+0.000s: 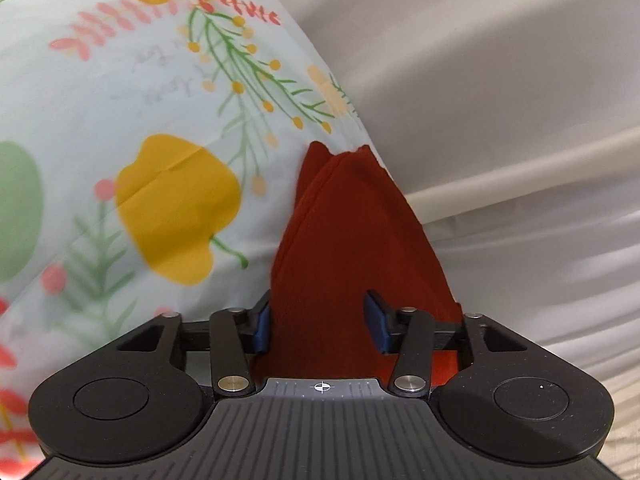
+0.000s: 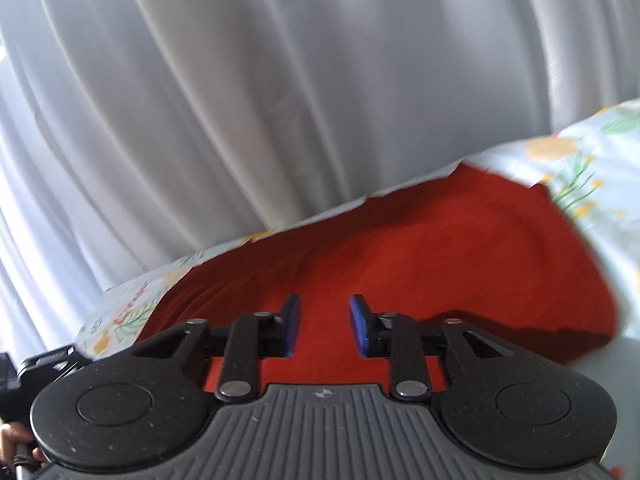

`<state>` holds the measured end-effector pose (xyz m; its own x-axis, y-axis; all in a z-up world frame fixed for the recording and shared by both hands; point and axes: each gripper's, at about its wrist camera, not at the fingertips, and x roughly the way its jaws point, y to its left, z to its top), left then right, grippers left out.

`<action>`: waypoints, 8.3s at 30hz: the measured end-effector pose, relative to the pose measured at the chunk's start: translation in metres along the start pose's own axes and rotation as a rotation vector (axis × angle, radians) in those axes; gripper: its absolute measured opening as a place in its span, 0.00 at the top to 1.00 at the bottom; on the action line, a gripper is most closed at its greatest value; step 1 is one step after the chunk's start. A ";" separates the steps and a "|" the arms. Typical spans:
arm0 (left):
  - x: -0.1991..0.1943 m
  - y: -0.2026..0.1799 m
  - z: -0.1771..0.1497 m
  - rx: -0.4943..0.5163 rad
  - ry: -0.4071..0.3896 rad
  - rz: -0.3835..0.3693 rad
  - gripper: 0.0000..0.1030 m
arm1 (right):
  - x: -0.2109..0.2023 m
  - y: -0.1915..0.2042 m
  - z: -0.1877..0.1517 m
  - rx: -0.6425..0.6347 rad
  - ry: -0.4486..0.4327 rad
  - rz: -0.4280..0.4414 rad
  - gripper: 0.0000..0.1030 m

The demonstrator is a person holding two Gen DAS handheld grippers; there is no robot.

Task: Fold small clothes

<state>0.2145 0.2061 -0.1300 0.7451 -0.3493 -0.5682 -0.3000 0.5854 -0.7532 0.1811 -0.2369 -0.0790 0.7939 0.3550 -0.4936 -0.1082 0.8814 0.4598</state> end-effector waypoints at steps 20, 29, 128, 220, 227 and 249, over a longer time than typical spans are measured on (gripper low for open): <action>0.019 -0.020 0.020 0.034 -0.015 0.010 0.86 | 0.073 0.108 -0.049 -0.347 0.136 0.069 0.90; 0.003 -0.104 0.004 0.268 -0.051 0.030 0.87 | 0.020 0.056 -0.024 -0.206 0.012 -0.016 0.88; 0.017 -0.113 -0.063 0.450 -0.011 0.242 0.14 | 0.093 0.038 0.057 -0.250 0.158 -0.007 0.89; 0.057 -0.166 -0.185 0.776 0.184 0.215 0.07 | 0.010 -0.035 0.079 -0.519 -0.020 -0.397 0.90; 0.062 -0.167 -0.185 0.760 0.167 0.242 0.07 | -0.006 -0.100 0.076 -0.114 0.014 -0.330 0.76; 0.058 -0.168 -0.179 0.802 0.043 0.324 0.08 | -0.058 -0.179 -0.019 1.034 -0.059 0.337 0.93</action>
<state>0.2017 -0.0431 -0.0962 0.6679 -0.0941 -0.7383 0.0293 0.9945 -0.1003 0.1428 -0.4091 -0.1468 0.8484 0.4893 -0.2018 0.2077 0.0430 0.9772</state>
